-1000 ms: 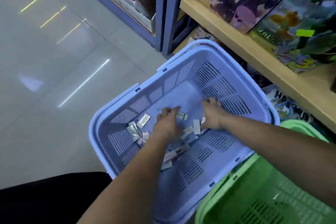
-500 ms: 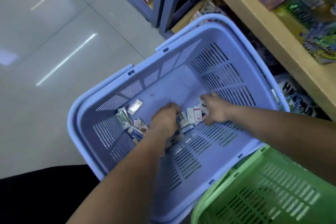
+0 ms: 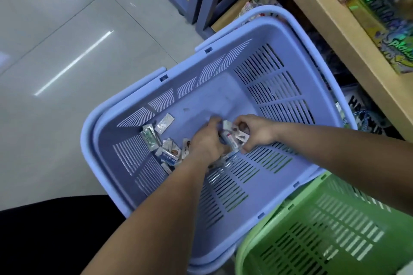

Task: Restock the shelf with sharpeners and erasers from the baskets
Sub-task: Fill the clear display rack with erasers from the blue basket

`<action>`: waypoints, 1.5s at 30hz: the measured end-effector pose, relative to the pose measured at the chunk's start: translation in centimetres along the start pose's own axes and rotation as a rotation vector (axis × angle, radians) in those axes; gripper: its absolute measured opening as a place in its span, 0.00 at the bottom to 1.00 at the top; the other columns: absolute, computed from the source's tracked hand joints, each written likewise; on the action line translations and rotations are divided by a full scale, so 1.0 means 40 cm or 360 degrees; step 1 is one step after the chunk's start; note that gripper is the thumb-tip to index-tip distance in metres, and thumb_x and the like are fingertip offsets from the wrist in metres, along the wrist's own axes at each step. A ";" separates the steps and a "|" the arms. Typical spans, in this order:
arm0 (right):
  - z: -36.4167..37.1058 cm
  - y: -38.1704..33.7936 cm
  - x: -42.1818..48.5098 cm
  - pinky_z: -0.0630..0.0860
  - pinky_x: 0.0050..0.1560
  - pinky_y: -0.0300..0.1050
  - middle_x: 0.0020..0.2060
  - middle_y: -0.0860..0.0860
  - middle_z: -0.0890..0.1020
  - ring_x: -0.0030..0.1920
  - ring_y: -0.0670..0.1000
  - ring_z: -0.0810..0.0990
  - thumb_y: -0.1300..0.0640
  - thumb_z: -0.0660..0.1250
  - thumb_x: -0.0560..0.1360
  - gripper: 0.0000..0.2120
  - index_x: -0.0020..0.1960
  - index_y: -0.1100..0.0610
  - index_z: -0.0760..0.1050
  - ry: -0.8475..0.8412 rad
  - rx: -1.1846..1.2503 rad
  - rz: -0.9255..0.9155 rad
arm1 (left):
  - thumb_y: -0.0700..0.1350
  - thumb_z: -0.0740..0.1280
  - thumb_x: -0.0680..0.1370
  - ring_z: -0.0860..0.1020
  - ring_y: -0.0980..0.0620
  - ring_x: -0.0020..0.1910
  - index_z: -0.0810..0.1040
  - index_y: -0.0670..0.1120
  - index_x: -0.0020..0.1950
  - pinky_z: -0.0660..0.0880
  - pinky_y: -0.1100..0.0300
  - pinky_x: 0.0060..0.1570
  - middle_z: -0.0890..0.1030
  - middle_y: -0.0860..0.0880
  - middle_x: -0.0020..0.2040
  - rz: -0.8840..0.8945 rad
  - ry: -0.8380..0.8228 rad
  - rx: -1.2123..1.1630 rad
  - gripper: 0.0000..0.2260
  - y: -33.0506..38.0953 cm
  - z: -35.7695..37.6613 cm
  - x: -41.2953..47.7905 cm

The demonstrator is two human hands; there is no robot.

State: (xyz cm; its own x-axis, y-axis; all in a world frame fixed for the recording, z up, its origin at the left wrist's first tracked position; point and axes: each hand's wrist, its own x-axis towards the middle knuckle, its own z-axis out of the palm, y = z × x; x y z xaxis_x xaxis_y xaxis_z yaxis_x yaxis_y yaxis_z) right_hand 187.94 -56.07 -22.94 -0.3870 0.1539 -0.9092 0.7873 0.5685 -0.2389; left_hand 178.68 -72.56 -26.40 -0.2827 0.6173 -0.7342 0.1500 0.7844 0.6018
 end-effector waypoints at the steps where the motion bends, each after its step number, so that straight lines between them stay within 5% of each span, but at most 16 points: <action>1: -0.001 -0.002 0.002 0.76 0.52 0.44 0.57 0.50 0.76 0.54 0.51 0.79 0.55 0.85 0.58 0.38 0.62 0.47 0.70 -0.0019 0.0020 -0.0010 | 0.46 0.81 0.69 0.80 0.46 0.59 0.67 0.55 0.72 0.76 0.51 0.62 0.79 0.49 0.62 0.0017 -0.0028 -0.0038 0.36 0.000 -0.003 0.003; 6: -0.005 -0.005 0.012 0.80 0.52 0.47 0.55 0.47 0.74 0.52 0.51 0.80 0.52 0.85 0.58 0.36 0.60 0.45 0.71 -0.0036 0.0002 -0.0029 | 0.52 0.81 0.68 0.79 0.50 0.58 0.73 0.58 0.69 0.76 0.54 0.60 0.77 0.53 0.60 0.0041 -0.0112 -0.0064 0.32 -0.008 -0.004 0.009; 10: 0.000 0.003 0.019 0.79 0.52 0.48 0.51 0.47 0.81 0.53 0.52 0.82 0.58 0.83 0.61 0.32 0.60 0.47 0.73 -0.0110 0.0097 -0.0046 | 0.63 0.68 0.78 0.81 0.51 0.50 0.77 0.57 0.62 0.74 0.58 0.51 0.80 0.54 0.54 0.0028 -0.0059 -0.0021 0.16 0.009 -0.012 0.011; 12: -0.002 0.002 0.021 0.80 0.53 0.50 0.51 0.48 0.82 0.53 0.52 0.82 0.56 0.82 0.62 0.29 0.60 0.47 0.75 -0.0102 0.0167 -0.0036 | 0.59 0.67 0.81 0.81 0.51 0.49 0.79 0.55 0.59 0.76 0.58 0.54 0.81 0.52 0.54 0.0042 -0.0015 0.0042 0.11 0.014 -0.016 0.008; 15: -0.008 -0.001 0.018 0.76 0.49 0.39 0.53 0.48 0.83 0.54 0.50 0.81 0.51 0.76 0.73 0.20 0.63 0.49 0.77 -0.0082 0.0284 -0.0013 | 0.49 0.72 0.78 0.82 0.51 0.50 0.79 0.55 0.52 0.78 0.57 0.57 0.83 0.52 0.52 0.0012 -0.0030 0.0005 0.05 0.009 -0.018 0.006; 19: 0.004 -0.001 0.019 0.71 0.46 0.37 0.55 0.46 0.81 0.54 0.48 0.79 0.51 0.73 0.77 0.17 0.64 0.48 0.76 -0.0089 0.0163 -0.0048 | 0.44 0.77 0.75 0.81 0.53 0.47 0.77 0.53 0.46 0.75 0.64 0.50 0.82 0.53 0.48 -0.0022 -0.0073 -0.0005 0.09 -0.001 -0.025 0.005; 22: 0.013 0.000 0.025 0.73 0.49 0.41 0.53 0.46 0.80 0.53 0.49 0.79 0.55 0.79 0.71 0.20 0.57 0.47 0.74 -0.0044 0.0116 -0.0074 | 0.43 0.79 0.73 0.80 0.51 0.50 0.77 0.49 0.56 0.73 0.65 0.49 0.82 0.50 0.53 -0.0041 -0.0119 0.0077 0.17 -0.008 -0.025 0.004; 25: 0.011 -0.003 0.031 0.76 0.57 0.45 0.56 0.46 0.80 0.55 0.50 0.79 0.51 0.82 0.67 0.24 0.58 0.49 0.75 -0.0030 0.0092 -0.0023 | 0.43 0.80 0.71 0.80 0.47 0.59 0.72 0.48 0.70 0.75 0.58 0.62 0.80 0.47 0.63 -0.0040 -0.0183 0.0125 0.30 -0.002 -0.033 0.004; 34: 0.007 0.001 0.030 0.72 0.56 0.42 0.56 0.46 0.79 0.57 0.49 0.78 0.52 0.81 0.68 0.24 0.60 0.48 0.76 -0.0264 -0.0006 -0.0035 | 0.44 0.80 0.71 0.78 0.49 0.58 0.78 0.52 0.61 0.75 0.56 0.62 0.74 0.52 0.63 0.0045 -0.0228 0.0278 0.21 0.002 -0.035 -0.003; 40: 0.017 0.002 0.037 0.73 0.49 0.39 0.50 0.45 0.81 0.51 0.49 0.81 0.55 0.81 0.68 0.25 0.61 0.51 0.75 -0.0336 0.0097 -0.0092 | 0.43 0.82 0.67 0.80 0.49 0.56 0.73 0.54 0.69 0.78 0.53 0.60 0.81 0.52 0.58 0.0014 -0.0417 0.0021 0.34 0.011 -0.010 -0.013; 45: 0.022 0.008 0.042 0.74 0.48 0.40 0.47 0.45 0.80 0.49 0.48 0.80 0.58 0.81 0.67 0.24 0.58 0.51 0.73 -0.0337 0.0112 -0.0069 | 0.46 0.82 0.68 0.81 0.47 0.56 0.74 0.49 0.68 0.78 0.55 0.58 0.81 0.49 0.59 -0.0025 -0.0439 0.0251 0.31 0.027 -0.017 -0.011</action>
State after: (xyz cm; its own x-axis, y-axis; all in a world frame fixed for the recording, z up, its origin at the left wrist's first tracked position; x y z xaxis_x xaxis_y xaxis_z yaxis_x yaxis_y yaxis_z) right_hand 187.97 -56.35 -24.86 -0.3173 -0.0468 -0.9472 0.8066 0.5119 -0.2955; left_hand 178.32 -72.01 -25.22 -0.0219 0.5809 -0.8137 0.2990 0.7805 0.5491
